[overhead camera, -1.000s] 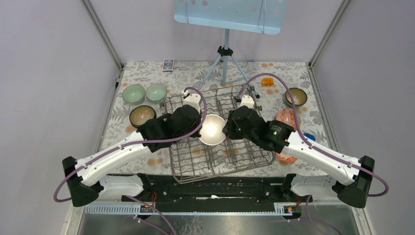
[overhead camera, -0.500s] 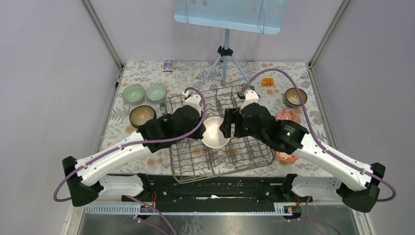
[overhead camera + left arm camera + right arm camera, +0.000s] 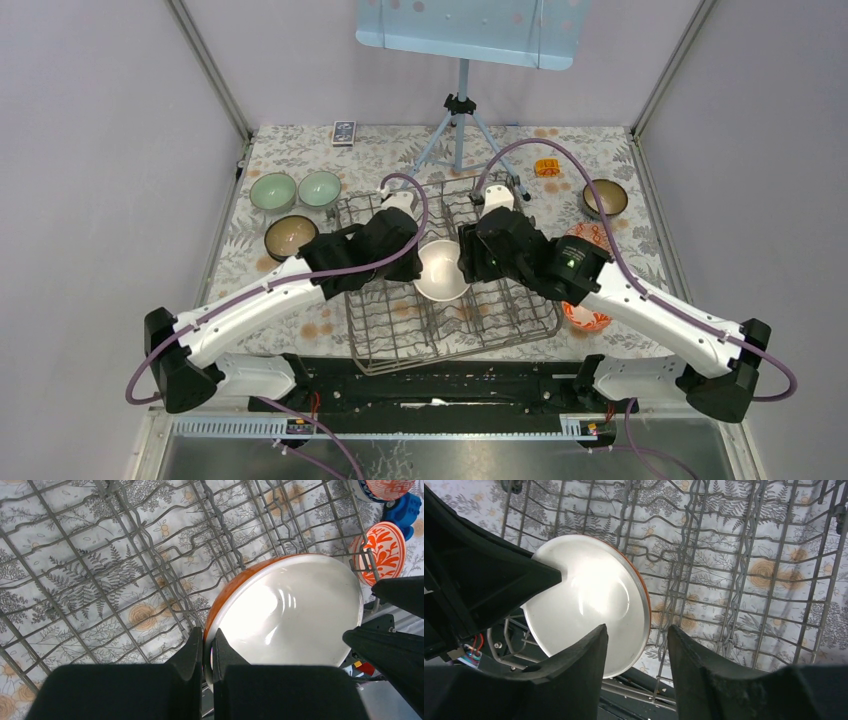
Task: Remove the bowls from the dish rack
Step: Place the bowl with the bowl.
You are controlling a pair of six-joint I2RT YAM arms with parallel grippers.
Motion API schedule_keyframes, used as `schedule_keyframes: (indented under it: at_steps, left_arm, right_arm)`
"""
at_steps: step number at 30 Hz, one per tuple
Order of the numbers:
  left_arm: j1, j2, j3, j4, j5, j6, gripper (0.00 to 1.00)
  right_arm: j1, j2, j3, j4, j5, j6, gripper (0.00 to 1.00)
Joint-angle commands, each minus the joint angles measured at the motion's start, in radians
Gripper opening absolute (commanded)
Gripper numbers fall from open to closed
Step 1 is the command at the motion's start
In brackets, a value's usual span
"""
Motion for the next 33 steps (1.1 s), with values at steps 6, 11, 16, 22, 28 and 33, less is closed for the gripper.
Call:
schedule_keyframes:
  at_steps: [6, 11, 16, 22, 28, 33]
  left_arm:
    - [0.009, 0.007, 0.077, 0.0, 0.012, -0.09, 0.0]
    - [0.009, 0.009, 0.084, -0.014, 0.01, -0.105, 0.0]
    - [0.009, 0.003, 0.08, -0.026, -0.006, -0.115, 0.0]
    - [0.009, 0.006, 0.081, -0.026, -0.004, -0.121, 0.0]
    - [0.009, 0.004, 0.083, -0.018, 0.007, -0.118, 0.0]
    - [0.008, -0.005, 0.072, 0.002, 0.014, -0.116, 0.0]
  right_arm:
    - [-0.008, 0.052, 0.053, -0.029, 0.081, -0.026, 0.45]
    - [-0.007, 0.084, 0.064, -0.028, 0.117, -0.028, 0.41]
    - [-0.007, 0.099, 0.075, -0.026, 0.111, -0.028, 0.35]
    - [-0.007, 0.116, 0.066, -0.023, 0.066, -0.029, 0.25]
    - [-0.008, 0.117, 0.069, -0.039, 0.072, -0.03, 0.03]
    - [-0.008, 0.11, 0.081, -0.06, 0.094, -0.03, 0.0]
